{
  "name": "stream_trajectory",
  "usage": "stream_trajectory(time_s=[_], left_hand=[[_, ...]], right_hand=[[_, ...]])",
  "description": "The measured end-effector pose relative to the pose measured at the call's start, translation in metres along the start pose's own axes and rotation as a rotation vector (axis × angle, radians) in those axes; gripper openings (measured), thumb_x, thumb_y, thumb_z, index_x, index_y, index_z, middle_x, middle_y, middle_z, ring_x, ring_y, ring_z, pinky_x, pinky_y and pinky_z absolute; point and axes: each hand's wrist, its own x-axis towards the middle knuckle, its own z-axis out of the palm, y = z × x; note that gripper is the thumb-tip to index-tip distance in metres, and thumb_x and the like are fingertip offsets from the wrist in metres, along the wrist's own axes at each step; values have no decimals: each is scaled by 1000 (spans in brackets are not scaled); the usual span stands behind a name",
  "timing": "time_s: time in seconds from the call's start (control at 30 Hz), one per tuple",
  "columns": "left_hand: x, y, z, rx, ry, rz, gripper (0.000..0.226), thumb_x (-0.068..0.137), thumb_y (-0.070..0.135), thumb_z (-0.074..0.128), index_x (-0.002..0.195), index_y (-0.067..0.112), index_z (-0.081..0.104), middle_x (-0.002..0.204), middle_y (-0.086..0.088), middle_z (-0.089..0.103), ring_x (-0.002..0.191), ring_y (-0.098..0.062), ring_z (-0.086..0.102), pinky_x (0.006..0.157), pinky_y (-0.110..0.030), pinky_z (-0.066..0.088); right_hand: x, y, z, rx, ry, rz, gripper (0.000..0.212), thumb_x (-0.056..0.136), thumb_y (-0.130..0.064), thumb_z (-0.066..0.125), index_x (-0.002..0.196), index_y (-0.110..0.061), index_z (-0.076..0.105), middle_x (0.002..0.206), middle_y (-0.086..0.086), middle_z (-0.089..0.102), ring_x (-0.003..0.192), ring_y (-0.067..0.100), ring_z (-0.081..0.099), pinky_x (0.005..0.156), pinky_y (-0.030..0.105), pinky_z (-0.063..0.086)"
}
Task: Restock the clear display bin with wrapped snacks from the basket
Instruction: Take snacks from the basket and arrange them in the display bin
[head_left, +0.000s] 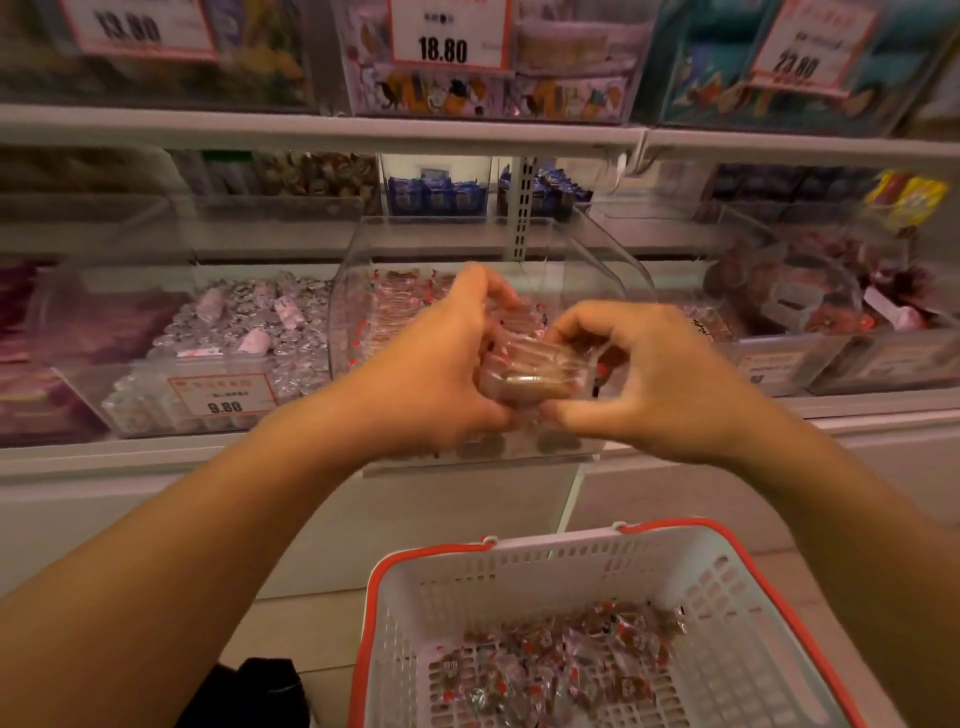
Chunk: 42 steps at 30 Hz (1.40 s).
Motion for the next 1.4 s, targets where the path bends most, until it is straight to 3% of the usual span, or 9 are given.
stream_trajectory(time_s=[0.23, 0.4, 0.53, 0.7, 0.83, 1.1, 1.23, 1.3, 1.4], left_hand=[[7, -30, -54, 495, 428, 45, 40, 84, 17, 73, 120, 21, 56, 103, 6, 61, 90, -9, 56, 83, -27, 49], [12, -43, -51, 726, 297, 50, 31, 89, 27, 66, 118, 25, 58, 115, 3, 63, 102, -16, 57, 89, -36, 50], [14, -50, -48, 890, 196, 35, 30, 93, 38, 57, 122, 31, 56, 123, 2, 64, 112, -22, 58, 97, -42, 45], [18, -53, -41, 1031, 128, 18, 29, 98, 46, 41, 119, 35, 58, 120, 5, 66, 112, -21, 57, 96, -41, 34], [21, -54, -42, 1043, 98, -10, 30, 98, 48, 40, 117, 36, 59, 113, 5, 68, 107, -20, 59, 93, -40, 34], [23, -51, -41, 998, 107, -52, 29, 97, 45, 44, 119, 36, 61, 112, 4, 70, 103, -20, 61, 94, -41, 39], [14, -36, -42, 757, 251, 53, 19, 94, 31, 56, 105, 25, 71, 96, 3, 72, 84, -18, 62, 80, -41, 54], [7, -28, -38, 732, 354, 169, 17, 93, 30, 58, 94, 21, 72, 78, 3, 69, 68, -16, 58, 68, -39, 53], [-7, -15, -13, 679, 482, 331, 23, 92, 33, 57, 75, 19, 64, 57, 8, 52, 50, -17, 50, 52, -34, 47]], right_hand=[[91, 23, 0, -193, -201, 163, 25, 73, -37, 82, 88, -20, 69, 80, 0, 68, 71, 18, 60, 64, 33, 47], [118, 27, 42, -288, -312, 121, 24, 76, -28, 83, 93, -14, 73, 81, -4, 66, 75, 14, 59, 61, 26, 45], [120, 39, 54, -376, -320, 19, 45, 78, -26, 81, 121, -21, 68, 103, -8, 57, 97, 16, 54, 83, 31, 46], [121, 52, 58, -577, -532, 21, 62, 101, -43, 48, 156, -37, 20, 165, -10, 3, 150, 25, 0, 121, 51, 14], [125, 48, 62, -573, -705, 98, 71, 104, -49, 31, 156, -30, -13, 163, -10, -18, 149, 18, -21, 123, 50, -3], [134, 27, 59, -594, -750, 181, 75, 101, -59, 24, 156, -24, -12, 164, -4, -16, 151, 23, -16, 121, 47, -6], [117, 15, 39, -339, -441, 118, 54, 103, -43, 40, 152, -20, 34, 161, 6, 27, 148, 26, 23, 120, 43, 22], [91, 13, 35, -223, -56, -14, 35, 103, -36, 45, 131, -19, 58, 131, 3, 58, 120, 20, 53, 103, 35, 43], [18, 24, 51, -72, 641, -191, 25, 103, -31, 46, 93, -19, 66, 83, -13, 60, 75, 5, 55, 68, 19, 42]])
